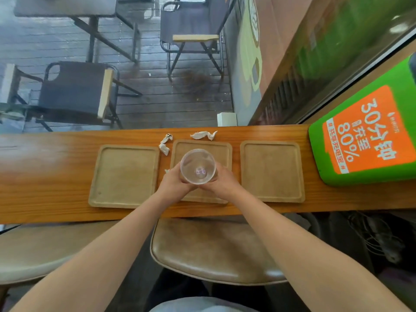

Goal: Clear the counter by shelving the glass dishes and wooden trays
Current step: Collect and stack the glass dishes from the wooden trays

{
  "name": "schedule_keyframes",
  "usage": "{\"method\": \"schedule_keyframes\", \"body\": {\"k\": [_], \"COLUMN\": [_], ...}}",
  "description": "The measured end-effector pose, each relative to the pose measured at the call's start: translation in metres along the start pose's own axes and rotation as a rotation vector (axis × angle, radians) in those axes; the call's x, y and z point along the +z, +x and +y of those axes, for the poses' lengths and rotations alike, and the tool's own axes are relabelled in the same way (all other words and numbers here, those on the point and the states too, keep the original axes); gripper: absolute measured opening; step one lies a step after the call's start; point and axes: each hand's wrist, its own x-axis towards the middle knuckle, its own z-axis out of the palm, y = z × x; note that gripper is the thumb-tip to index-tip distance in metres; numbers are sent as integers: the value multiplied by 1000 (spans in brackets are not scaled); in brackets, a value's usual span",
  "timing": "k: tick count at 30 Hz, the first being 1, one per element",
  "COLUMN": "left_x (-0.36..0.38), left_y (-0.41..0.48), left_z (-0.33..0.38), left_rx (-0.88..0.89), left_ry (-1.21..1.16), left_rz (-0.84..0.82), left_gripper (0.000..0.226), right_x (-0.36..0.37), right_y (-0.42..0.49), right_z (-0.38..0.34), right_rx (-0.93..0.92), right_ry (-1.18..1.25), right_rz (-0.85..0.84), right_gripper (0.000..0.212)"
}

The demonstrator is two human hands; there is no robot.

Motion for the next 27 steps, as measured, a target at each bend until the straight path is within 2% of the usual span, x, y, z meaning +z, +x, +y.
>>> {"method": "schedule_keyframes", "body": {"k": [7,10,17,21,27], "left_x": [-23,-36,-38,-18,32], "left_y": [-13,-23,-40,-60,-111], "left_z": [18,34,96,135,187], "left_rx": [77,135,264,369,622], "left_ry": [21,6,28,73,113], "left_rz": [-140,-216,-420,-528,-626], "left_gripper": [75,63,61,64,71], "right_x": [-8,-10,-25,-44,-70], "right_y": [-40,-64,-131,-179,-261], "right_z": [-30,-43,-68,-73,-56], "right_rx": [55,106,117,106,48], "right_ry": [33,64,129,150,221], "right_rz": [28,111,352,469,670], "right_gripper": [84,95,68,75,68]}}
